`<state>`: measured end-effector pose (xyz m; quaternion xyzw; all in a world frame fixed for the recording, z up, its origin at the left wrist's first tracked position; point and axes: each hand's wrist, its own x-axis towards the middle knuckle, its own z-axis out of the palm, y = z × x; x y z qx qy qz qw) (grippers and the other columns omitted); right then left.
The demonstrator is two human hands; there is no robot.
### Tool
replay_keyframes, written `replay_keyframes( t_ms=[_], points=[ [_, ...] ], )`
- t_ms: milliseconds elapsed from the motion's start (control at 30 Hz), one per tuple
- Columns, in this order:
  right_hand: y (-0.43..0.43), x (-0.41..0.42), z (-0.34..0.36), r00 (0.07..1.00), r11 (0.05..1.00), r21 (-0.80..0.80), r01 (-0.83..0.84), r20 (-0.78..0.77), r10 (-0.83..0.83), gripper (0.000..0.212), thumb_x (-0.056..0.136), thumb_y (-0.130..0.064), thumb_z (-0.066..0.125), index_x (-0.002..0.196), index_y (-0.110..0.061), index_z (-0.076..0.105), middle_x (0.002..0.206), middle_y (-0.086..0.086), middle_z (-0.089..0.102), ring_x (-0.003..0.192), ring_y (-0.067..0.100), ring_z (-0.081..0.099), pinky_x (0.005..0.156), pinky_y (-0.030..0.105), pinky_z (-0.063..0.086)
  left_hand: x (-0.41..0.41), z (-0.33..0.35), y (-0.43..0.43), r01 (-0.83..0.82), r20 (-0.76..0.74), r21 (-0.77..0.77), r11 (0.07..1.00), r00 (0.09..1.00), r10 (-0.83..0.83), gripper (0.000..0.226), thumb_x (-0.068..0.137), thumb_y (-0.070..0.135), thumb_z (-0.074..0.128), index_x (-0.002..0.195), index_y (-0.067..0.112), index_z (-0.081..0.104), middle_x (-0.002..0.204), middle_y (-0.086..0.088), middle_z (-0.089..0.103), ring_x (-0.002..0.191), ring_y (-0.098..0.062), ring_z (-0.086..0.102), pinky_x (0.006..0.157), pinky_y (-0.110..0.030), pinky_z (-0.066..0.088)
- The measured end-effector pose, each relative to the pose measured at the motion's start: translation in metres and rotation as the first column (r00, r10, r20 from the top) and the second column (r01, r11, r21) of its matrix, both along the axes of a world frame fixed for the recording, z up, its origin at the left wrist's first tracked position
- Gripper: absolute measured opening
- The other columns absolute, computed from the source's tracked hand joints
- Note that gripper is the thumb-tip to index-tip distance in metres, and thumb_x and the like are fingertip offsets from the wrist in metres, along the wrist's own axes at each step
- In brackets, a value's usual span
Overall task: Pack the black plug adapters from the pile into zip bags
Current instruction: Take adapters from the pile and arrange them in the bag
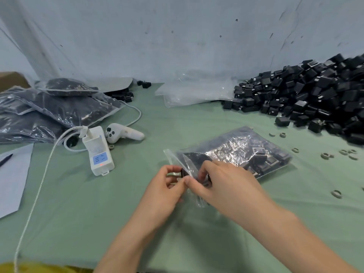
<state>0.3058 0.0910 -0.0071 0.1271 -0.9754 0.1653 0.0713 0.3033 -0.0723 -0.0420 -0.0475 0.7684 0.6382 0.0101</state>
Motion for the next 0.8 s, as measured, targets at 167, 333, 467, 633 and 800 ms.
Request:
replay_keyframes(
  t_ms=[167,333,467,633,800],
  points=[
    [-0.004,-0.002,0.006,0.999,0.998,0.063,0.002,0.032,-0.004,0.035,0.094,-0.059,0.038,0.09,-0.028,0.055,0.095,-0.009,0.064,0.088,0.022,0.063,0.062,0.033,0.035,-0.005,0.005,0.011,0.027,-0.074,-0.022,0.999,0.997,-0.029,0.022,0.093,0.004,0.063,0.102,0.022,0.07,0.075,-0.004,0.069,0.054,-0.005,0.054,0.055,-0.015,0.046],
    [-0.007,0.001,0.012,0.999,0.998,0.058,-0.027,-0.02,0.028,0.021,0.096,-0.046,0.037,0.089,-0.027,0.044,0.093,-0.007,0.062,0.084,0.023,0.062,0.061,0.034,0.032,-0.007,0.006,0.015,0.059,-0.077,0.007,0.998,0.995,-0.058,0.012,0.091,0.002,0.065,0.087,0.011,0.071,0.071,0.003,0.072,0.062,-0.007,0.06,0.055,-0.016,0.048],
    [-0.011,0.0,0.016,0.995,0.994,0.082,-0.066,-0.071,0.071,0.015,0.097,-0.042,0.038,0.09,-0.028,0.039,0.088,-0.006,0.053,0.085,0.022,0.061,0.06,0.035,0.026,-0.001,0.005,0.032,0.047,-0.126,-0.073,0.996,0.99,-0.056,0.034,0.086,-0.011,0.047,0.076,0.014,0.069,0.056,0.006,0.065,0.05,-0.002,0.054,0.047,-0.017,0.043],
    [-0.006,-0.003,0.016,0.994,0.997,0.017,-0.08,-0.078,0.081,0.018,0.097,-0.044,0.037,0.088,-0.028,0.041,0.083,-0.007,0.043,0.076,0.021,0.045,0.063,0.034,0.029,-0.002,0.015,0.033,0.068,-0.03,0.056,0.996,0.997,-0.066,0.052,0.099,0.005,0.037,0.066,0.028,0.07,0.045,0.002,0.049,0.034,-0.011,0.039,0.035,-0.017,0.028],
    [-0.001,-0.004,0.015,0.991,0.993,-0.036,-0.112,-0.072,0.109,0.021,0.098,-0.042,0.037,0.091,-0.027,0.05,0.092,-0.006,0.059,0.083,0.022,0.057,0.064,0.034,0.033,-0.008,0.019,0.029,0.034,0.141,0.264,0.964,0.987,-0.073,0.057,0.099,0.059,0.033,0.076,0.022,0.069,0.054,0.001,0.058,0.037,-0.015,0.039,0.039,-0.019,0.026]
  ],
)
